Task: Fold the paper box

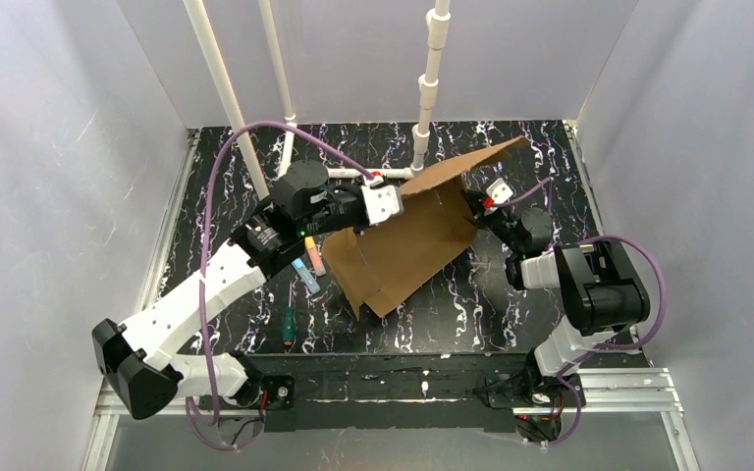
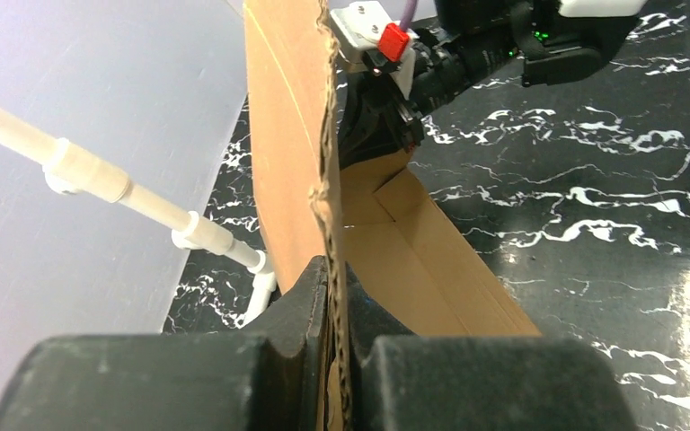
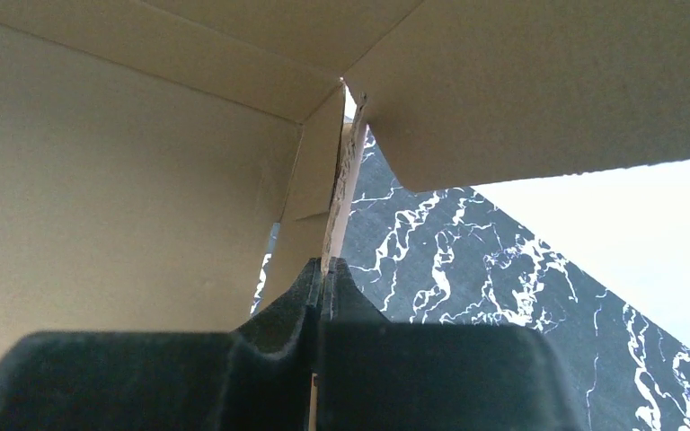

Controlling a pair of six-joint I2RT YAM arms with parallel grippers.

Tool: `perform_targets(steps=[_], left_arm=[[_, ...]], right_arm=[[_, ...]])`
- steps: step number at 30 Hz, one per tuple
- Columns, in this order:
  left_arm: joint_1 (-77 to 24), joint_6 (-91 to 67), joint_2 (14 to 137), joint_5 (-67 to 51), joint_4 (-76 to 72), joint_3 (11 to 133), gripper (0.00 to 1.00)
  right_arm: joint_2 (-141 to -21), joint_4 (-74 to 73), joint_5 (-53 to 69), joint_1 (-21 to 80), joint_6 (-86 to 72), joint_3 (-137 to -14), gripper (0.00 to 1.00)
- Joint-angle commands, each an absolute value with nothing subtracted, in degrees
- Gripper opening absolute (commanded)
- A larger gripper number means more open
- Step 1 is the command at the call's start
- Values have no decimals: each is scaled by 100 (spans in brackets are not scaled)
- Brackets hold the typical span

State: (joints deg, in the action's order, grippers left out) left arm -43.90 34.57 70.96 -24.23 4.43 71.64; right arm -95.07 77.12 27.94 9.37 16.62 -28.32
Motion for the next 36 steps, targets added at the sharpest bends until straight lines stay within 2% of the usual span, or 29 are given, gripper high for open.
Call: perform_targets(steps=[1,5,12,21,29,32,36], left_arm=[[-4683,3699,6706,-2597,500,6989,0],[-4905,3727,6513,-2447,578,6760,0],[-5149,3655,6241,-2211,586,6383,0],[-5251,3536,6032,-2085,558,6166,0],[-5298,3390,5792,-2026,455,5920,0],[-5307,3371,5753,-2004,432,5852,0],[-5309,3357,5732,-1995,374,5756,0]], right_arm=[[-9283,8095,3149,1002,1451,-2554,4],[-9134,8042,3317,1002,1541,-2321,8],[-8615,7491,3842,1002,1949,-2004,23],[-7731,5907,4683,797,2236,-2023,48],[-7383,4348,6033,100,2684,-2255,59],[-7273,2895,6716,-167,3585,-2586,62],[-7287,-722,7438,-463,6166,-3523,67]])
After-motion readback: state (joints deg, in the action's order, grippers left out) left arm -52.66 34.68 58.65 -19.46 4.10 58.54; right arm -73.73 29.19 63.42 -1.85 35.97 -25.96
